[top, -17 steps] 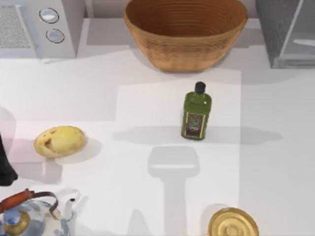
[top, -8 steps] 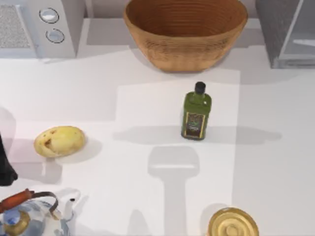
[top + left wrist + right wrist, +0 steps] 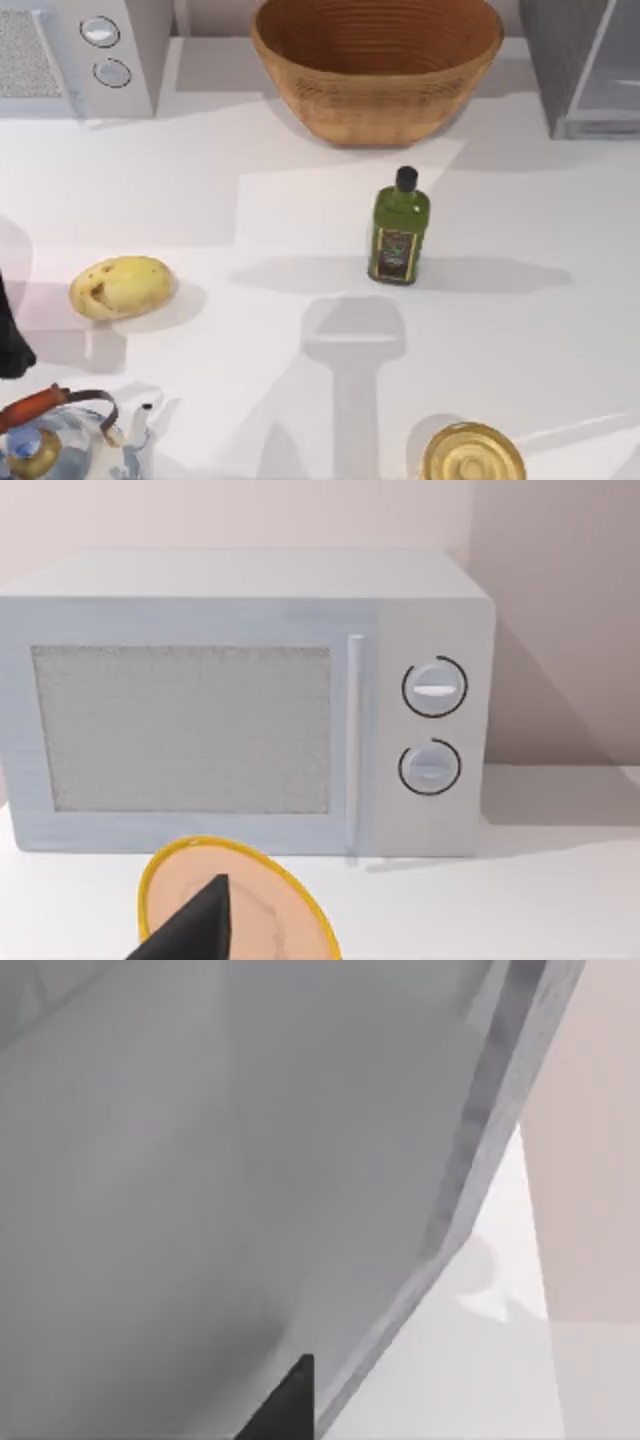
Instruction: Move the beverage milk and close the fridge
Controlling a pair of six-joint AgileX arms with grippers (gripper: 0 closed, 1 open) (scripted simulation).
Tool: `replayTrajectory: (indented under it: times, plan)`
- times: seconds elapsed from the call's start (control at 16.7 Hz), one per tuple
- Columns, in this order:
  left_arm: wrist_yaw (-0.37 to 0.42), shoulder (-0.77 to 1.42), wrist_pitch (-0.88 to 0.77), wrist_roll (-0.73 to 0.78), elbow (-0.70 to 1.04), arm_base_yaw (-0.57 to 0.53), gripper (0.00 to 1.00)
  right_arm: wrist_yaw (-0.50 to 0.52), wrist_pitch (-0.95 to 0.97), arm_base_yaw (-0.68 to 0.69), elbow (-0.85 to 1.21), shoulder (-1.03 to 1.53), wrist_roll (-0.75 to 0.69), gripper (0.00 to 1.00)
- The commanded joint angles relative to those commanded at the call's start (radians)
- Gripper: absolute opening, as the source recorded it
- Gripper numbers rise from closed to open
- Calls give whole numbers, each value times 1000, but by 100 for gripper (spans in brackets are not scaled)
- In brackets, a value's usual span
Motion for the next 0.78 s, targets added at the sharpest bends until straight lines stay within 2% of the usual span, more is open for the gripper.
replayTrajectory:
  times: [0.54,0.78]
  plan:
    - [0,0,0,0,0,0,100,253,130,321,-110,-76,224,100]
    - [0,0,0,0,0,0,100,413,189,523,-160,-109,355,100]
